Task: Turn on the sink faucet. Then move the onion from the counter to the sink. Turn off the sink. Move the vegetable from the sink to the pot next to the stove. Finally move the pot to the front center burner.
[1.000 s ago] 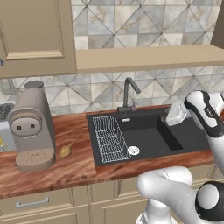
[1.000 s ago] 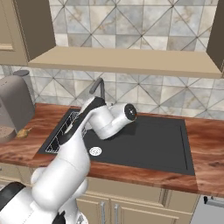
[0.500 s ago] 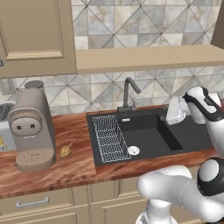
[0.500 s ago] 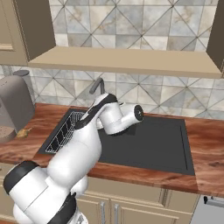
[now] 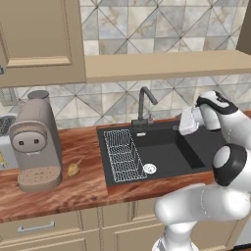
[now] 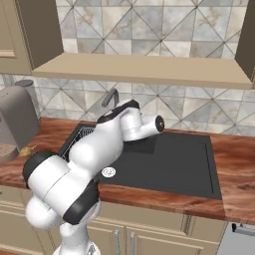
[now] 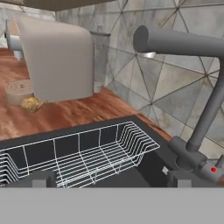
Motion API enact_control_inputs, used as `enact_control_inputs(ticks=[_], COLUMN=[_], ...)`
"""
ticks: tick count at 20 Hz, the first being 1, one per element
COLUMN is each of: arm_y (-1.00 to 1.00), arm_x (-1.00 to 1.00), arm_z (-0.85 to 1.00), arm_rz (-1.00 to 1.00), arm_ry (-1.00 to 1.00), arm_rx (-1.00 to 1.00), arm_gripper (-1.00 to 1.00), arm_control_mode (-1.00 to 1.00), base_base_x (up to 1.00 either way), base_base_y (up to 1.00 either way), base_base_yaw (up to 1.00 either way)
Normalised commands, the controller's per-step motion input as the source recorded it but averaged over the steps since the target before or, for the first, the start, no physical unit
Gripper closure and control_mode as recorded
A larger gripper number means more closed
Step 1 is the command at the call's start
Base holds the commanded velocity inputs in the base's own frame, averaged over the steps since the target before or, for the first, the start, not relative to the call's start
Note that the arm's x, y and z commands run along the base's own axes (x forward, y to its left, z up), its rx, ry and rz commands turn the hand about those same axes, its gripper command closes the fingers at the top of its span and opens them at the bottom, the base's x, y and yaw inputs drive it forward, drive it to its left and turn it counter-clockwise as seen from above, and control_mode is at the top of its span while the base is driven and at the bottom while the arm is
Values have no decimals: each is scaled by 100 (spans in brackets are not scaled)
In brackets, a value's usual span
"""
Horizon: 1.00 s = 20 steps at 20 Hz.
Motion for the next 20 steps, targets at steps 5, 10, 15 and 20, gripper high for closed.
enact_control_inputs(ticks=[5, 10, 15, 20], arm_y=[0, 0, 0, 0], arm_x=[49, 53, 47, 43], arm_z=[-13, -5, -9, -16], arm_rz=[0, 0, 0, 0], arm_ry=[-1, 0, 0, 0], arm_rx=[0, 1, 1, 2], arm_gripper=[-100, -100, -100, -100], arm_control_mode=[-100, -100, -100, -100], base_base_x=[0, 0, 0, 0], base_base_y=[0, 0, 0, 0], base_base_yaw=[0, 0, 0, 0])
